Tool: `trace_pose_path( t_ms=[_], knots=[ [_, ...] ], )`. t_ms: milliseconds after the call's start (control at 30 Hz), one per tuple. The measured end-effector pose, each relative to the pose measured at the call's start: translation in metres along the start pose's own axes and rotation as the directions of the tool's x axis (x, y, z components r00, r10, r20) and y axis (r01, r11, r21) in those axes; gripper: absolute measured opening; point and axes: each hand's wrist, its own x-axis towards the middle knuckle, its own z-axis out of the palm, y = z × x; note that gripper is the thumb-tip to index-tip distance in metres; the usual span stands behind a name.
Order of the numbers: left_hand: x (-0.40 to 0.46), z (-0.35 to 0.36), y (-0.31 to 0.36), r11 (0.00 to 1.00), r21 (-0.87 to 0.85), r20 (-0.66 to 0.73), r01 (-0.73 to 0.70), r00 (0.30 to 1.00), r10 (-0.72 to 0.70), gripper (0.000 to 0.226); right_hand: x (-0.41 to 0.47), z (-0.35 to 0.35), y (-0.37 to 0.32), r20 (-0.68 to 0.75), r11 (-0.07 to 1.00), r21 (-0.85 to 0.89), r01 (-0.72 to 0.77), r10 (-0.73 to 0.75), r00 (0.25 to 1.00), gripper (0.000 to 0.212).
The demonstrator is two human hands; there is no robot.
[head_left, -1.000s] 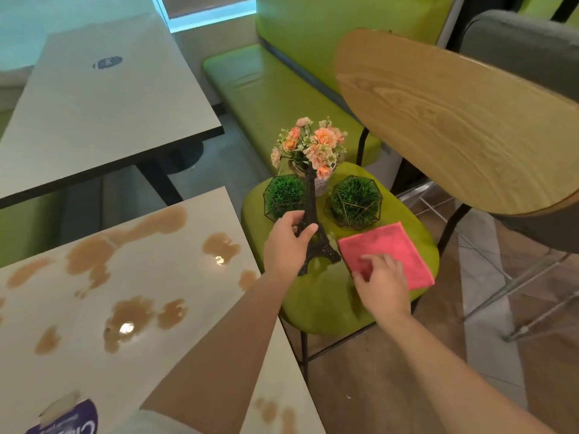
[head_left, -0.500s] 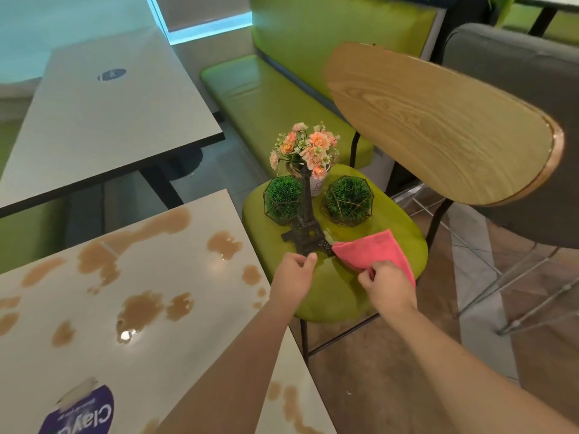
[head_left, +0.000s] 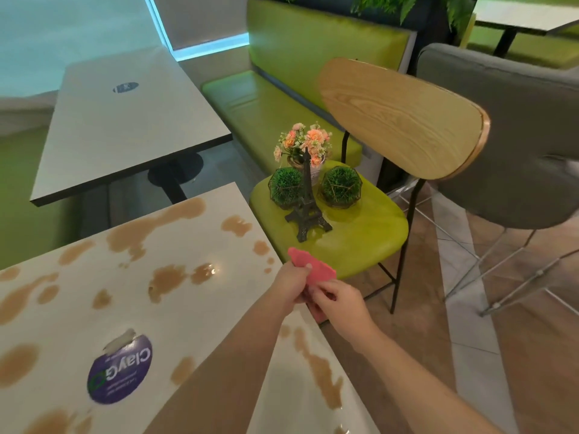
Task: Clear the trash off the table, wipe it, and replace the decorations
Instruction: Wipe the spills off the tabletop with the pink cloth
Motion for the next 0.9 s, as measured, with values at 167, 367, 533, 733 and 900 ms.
trace_pose_path(
  t_ms=[167,367,533,733,900],
  knots=[
    [-0.047,-0.018,-0.020,0.990,-0.082,-0.019,-0.119,0.993,0.118,0.024,-0.033,0.003,0.007,-0.268,0.975,0.047,-0.217,0.221,0.938,0.029],
    [-0.079,-0.018,-0.039,0.976,-0.191,0.072,-0.105,0.990,0.121,0.026,-0.052,-0.004,0.003,0.119,0.735,0.402,-0.546,0.549,0.827,0.097],
    [-0.091,-0.019,-0.055,0.969,-0.209,0.030,-0.134,0.989,0.143,0.033,-0.055,-0.011,0.013,0.162,0.686,0.525,-0.504,0.501,0.850,0.064],
    [-0.095,-0.011,-0.085,0.964,0.218,-0.227,-0.153,0.953,0.202,0.031,-0.050,-0.013,0.030,0.054,0.924,0.215,-0.317,0.312,0.948,0.030],
    [-0.096,0.004,-0.112,0.892,0.451,-0.428,-0.023,0.872,0.239,0.028,-0.040,-0.021,0.040,0.148,0.990,-0.072,-0.120,0.130,0.980,0.020]
  ],
)
